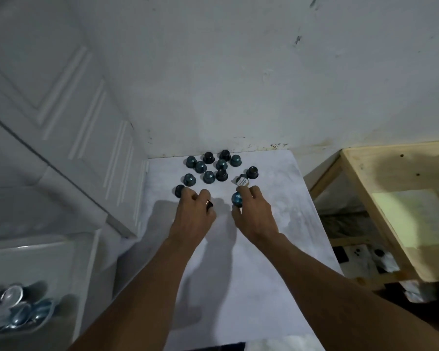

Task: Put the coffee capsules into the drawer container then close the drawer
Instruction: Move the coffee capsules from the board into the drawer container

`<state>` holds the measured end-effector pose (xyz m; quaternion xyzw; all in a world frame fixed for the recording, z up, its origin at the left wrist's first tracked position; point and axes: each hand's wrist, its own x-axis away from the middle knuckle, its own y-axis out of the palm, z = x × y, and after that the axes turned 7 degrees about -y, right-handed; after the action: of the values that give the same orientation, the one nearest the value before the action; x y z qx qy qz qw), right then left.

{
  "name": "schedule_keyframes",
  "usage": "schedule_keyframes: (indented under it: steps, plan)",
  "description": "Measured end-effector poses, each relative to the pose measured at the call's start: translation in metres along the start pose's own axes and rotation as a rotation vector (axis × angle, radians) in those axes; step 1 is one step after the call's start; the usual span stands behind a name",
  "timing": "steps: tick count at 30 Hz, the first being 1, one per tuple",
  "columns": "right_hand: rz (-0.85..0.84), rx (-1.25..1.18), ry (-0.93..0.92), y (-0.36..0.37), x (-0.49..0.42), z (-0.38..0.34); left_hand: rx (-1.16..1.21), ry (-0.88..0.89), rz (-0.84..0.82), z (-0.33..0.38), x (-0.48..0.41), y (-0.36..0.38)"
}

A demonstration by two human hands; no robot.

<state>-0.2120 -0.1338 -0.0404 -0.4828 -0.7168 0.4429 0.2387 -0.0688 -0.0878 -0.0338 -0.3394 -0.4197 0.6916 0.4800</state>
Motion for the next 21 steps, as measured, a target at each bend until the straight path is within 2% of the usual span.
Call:
schedule_keyframes:
  steps: [2, 5, 11, 17, 21]
  plan:
    - [0.022, -0.01, -0.037, -0.005, 0.012, -0.011, 0.053, -0.048, 0.062, 0.0, 0.016, -0.008]
    - [0.063, -0.038, -0.086, -0.009, 0.027, -0.031, 0.082, -0.004, 0.128, -0.002, 0.036, -0.027]
    - [0.097, -0.047, -0.175, -0.008, 0.045, -0.082, 0.2, -0.135, 0.142, -0.028, 0.07, -0.068]
    - [0.117, -0.062, -0.282, 0.01, 0.077, -0.154, 0.186, -0.083, 0.2, -0.085, 0.123, -0.12]
    - [0.062, -0.109, -0.345, 0.031, 0.105, -0.21, 0.145, -0.127, 0.188, -0.136, 0.162, -0.16]
